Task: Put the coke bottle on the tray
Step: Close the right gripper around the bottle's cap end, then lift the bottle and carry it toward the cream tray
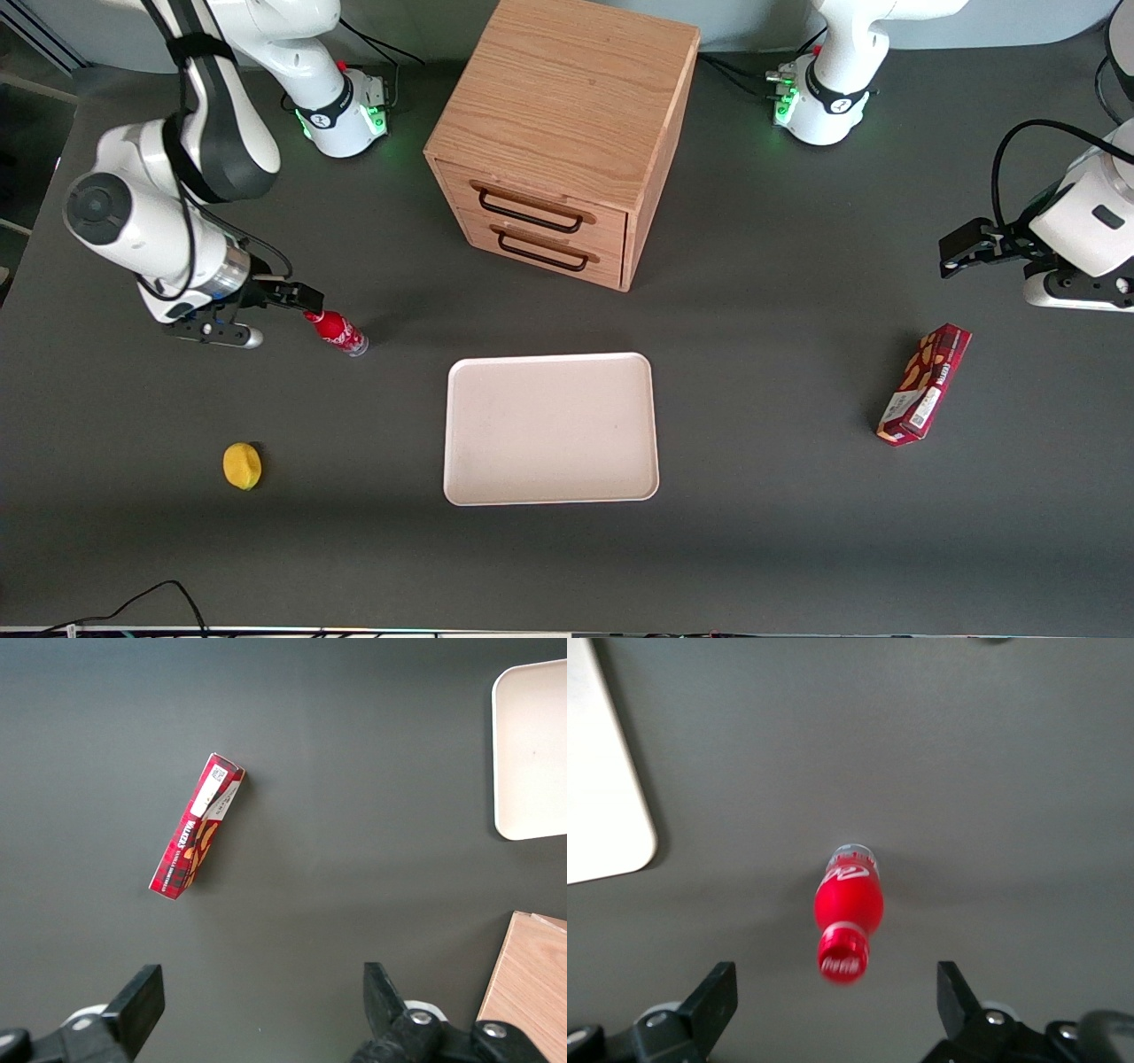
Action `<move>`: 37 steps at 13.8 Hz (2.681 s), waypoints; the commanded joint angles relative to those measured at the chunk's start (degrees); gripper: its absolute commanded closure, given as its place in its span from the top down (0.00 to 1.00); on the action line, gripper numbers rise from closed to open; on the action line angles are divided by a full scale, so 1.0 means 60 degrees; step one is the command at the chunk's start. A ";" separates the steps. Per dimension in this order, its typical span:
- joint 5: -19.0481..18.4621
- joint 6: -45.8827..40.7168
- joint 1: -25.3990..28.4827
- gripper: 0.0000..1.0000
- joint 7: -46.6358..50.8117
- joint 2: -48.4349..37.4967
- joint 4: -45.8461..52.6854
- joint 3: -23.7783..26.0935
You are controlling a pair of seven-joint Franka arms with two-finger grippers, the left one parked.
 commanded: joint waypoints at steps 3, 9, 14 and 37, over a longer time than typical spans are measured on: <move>0.0101 0.1369 0.0044 0.95 0.0201 0.0122 -0.0887 0.0024; 0.0086 0.1474 0.0058 0.00 0.0171 0.0064 -0.1094 0.0155; 0.0028 0.0179 0.0029 0.00 0.0113 -0.0360 -0.0177 0.0141; -0.1583 -0.2220 0.1582 0.00 0.8255 0.7825 1.1460 0.1972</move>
